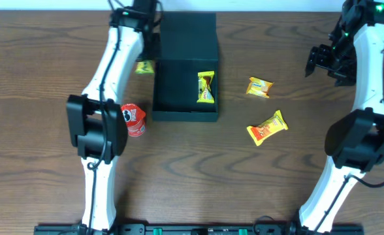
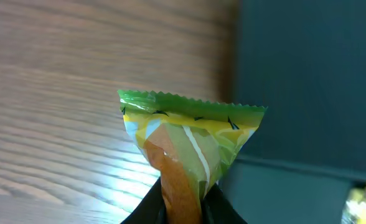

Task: Pack container
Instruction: 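Place the Pandan packet into the box and release with left gripper, then retract the left arm and grasp a Julie's Lemond packet with right gripper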

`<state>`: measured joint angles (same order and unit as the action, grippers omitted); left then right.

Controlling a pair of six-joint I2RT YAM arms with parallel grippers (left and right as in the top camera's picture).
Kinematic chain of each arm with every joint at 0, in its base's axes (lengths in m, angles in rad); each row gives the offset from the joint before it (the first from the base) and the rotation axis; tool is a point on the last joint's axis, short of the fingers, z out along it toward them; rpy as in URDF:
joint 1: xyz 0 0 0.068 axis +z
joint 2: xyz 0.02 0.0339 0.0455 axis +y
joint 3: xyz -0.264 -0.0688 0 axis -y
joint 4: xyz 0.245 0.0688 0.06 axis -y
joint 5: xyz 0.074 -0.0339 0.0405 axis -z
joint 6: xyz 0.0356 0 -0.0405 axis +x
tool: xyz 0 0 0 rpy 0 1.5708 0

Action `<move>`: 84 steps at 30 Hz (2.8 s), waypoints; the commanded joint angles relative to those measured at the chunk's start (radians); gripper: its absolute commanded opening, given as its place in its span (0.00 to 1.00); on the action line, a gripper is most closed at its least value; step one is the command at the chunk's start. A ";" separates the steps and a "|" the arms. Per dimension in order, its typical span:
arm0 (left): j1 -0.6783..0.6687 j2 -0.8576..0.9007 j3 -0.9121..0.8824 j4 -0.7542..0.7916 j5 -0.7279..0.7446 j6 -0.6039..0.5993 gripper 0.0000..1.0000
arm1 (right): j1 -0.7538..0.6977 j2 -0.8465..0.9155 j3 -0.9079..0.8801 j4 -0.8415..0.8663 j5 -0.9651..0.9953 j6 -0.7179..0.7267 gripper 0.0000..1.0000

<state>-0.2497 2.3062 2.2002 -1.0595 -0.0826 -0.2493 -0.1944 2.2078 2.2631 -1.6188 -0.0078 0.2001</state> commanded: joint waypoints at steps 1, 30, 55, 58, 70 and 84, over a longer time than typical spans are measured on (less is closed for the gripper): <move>-0.050 0.021 0.048 -0.030 -0.014 0.026 0.16 | -0.017 0.002 0.000 0.003 0.000 -0.015 0.83; -0.248 0.022 -0.229 0.159 0.058 -0.067 0.16 | -0.029 0.002 0.000 -0.008 -0.026 -0.034 0.83; -0.247 -0.013 -0.316 0.270 0.044 -0.185 0.33 | -0.003 0.002 -0.001 0.026 -0.097 -0.146 0.75; -0.248 -0.058 -0.316 0.258 0.014 -0.185 0.35 | 0.011 0.002 -0.001 0.026 -0.095 -0.154 0.75; -0.247 -0.293 -0.316 0.135 -0.073 -0.185 0.42 | 0.103 0.003 -0.011 0.096 -0.093 -0.134 0.76; -0.067 -0.489 -0.316 -0.231 -0.327 -0.315 0.56 | 0.353 0.003 -0.280 0.469 0.016 0.172 0.77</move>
<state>-0.3901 1.8164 1.8835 -1.2686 -0.3515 -0.4995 0.1440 2.2082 2.0109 -1.1744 -0.0246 0.3302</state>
